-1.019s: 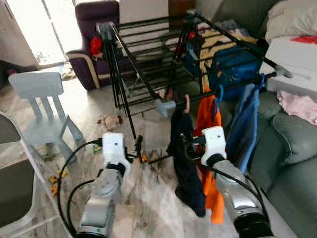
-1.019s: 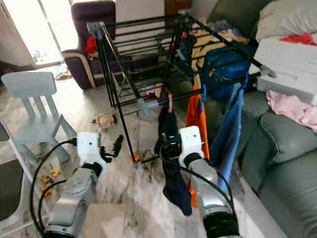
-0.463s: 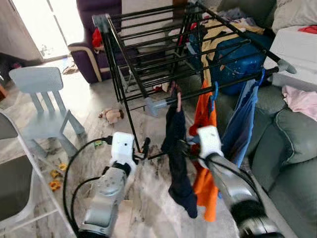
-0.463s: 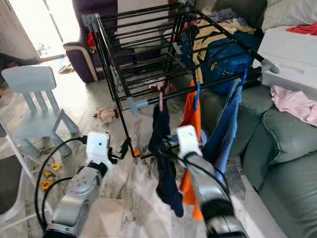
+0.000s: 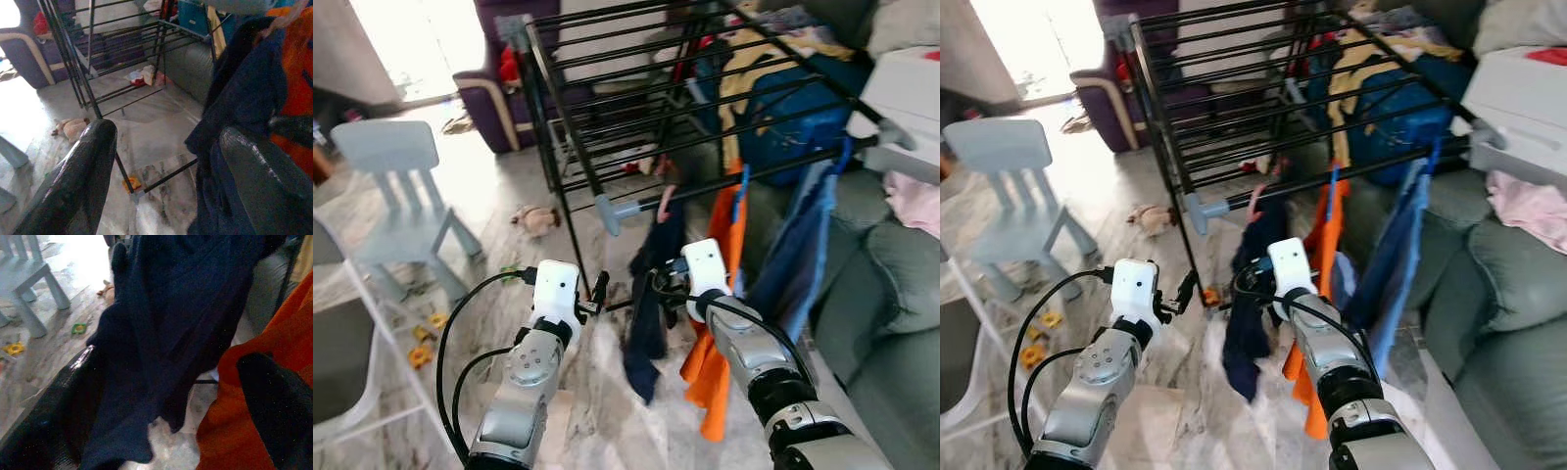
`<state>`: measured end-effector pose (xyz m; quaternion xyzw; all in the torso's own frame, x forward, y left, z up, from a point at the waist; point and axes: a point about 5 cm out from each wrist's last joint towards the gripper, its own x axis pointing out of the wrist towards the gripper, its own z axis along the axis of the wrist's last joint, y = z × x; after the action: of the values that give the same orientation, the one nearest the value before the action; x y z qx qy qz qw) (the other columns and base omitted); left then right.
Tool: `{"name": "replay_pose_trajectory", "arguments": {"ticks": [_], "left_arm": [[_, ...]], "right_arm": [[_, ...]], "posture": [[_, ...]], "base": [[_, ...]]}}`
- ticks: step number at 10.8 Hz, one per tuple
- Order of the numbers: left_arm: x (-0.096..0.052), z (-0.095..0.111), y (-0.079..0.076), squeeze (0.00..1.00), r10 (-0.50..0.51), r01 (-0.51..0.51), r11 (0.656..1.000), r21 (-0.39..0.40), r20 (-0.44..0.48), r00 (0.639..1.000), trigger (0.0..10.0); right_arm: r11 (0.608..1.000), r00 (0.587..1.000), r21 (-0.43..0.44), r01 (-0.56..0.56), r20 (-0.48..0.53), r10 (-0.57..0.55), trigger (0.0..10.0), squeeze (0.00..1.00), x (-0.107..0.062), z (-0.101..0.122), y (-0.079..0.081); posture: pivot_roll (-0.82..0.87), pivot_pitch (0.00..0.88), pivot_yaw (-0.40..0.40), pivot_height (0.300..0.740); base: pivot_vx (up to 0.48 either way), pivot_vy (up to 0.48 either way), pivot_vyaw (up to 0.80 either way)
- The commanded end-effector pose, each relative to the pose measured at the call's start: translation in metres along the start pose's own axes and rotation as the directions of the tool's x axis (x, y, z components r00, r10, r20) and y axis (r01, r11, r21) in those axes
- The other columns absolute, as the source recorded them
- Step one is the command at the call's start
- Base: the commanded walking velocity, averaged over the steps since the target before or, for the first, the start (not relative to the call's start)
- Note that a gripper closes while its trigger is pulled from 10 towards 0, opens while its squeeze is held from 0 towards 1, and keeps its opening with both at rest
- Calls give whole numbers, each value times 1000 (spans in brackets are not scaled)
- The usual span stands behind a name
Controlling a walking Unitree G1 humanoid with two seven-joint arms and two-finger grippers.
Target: Hang hanger
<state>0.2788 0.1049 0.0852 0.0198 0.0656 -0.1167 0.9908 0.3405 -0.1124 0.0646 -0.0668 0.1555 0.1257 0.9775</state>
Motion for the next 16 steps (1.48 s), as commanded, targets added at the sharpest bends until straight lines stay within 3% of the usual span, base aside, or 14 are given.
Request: {"name": "replay_pose_trajectory", "arguments": {"ticks": [1, 3, 5, 6, 8, 10, 11, 12, 13, 16], "left_arm": [[-1, 2, 3, 0, 20, -20, 1000, 8, 11, 1000, 10000], [0, 2, 4, 0, 20, -20, 1000, 6, 9, 1000, 10000], [-1, 1, 6, 0, 22, -22, 1000, 12, 4, 1000, 10000], [0, 1, 6, 0, 25, -25, 1000, 12, 7, 1000, 10000], [1, 2, 7, 0, 27, -27, 1000, 5, 14, 1000, 10000], [-1, 1, 9, 0, 34, -34, 999, 4, 9, 999, 10000], [-1, 0, 9, 0, 35, -35, 999, 5, 3, 999, 10000], [-1, -1, 8, 0, 32, -32, 999, 7, 1, 1000, 10000], [-1, -1, 7, 0, 30, -30, 1000, 8, -7, 1000, 10000], [-2, -5, 5, 0, 20, -20, 1000, 10, -28, 999, 10000]], "right_arm": [[999, 998, -4, 51, 22, -51, 10000, 0, 0, 3, -6], [989, 983, 4, 149, 105, -149, 10000, 0, -12, 9, -28], [979, 965, 26, 203, 166, -205, 10000, 0, -21, 17, -38], [981, 957, 48, 189, 213, -194, 10000, 0, -23, 25, -36], [994, 962, 84, 67, 257, -86, 10000, 0, -22, 35, -15], [994, 974, 82, -65, 221, 46, 10000, 0, -20, 29, 11], [982, 978, 72, -175, 132, 164, 10000, 0, -17, 15, 30], [983, 982, 46, -177, 78, 173, 10000, 0, -14, 6, 35], [996, 996, 17, -91, -1, 91, 10000, 0, -13, -6, 23], [998, 994, -27, 58, -94, -60, 10000, 0, -17, -23, -12]], "posture": [[-69, 0, 62, 740], [-79, 0, 68, 740], [-84, 0, 76, 740], [-84, 0, 78, 740], [-77, 0, 75, 740], [-72, 0, 72, 740], [-70, 0, 72, 740], [-67, 0, 71, 740], [-61, 0, 67, 740], [-71, 0, 73, 740]], "base": [[0, 0, 0], [0, 0, 0], [0, 0, 0], [0, 0, 0], [0, 0, 0], [0, 0, 0], [0, 0, 0], [0, 0, 0], [0, 0, 0], [0, 0, 0]]}}
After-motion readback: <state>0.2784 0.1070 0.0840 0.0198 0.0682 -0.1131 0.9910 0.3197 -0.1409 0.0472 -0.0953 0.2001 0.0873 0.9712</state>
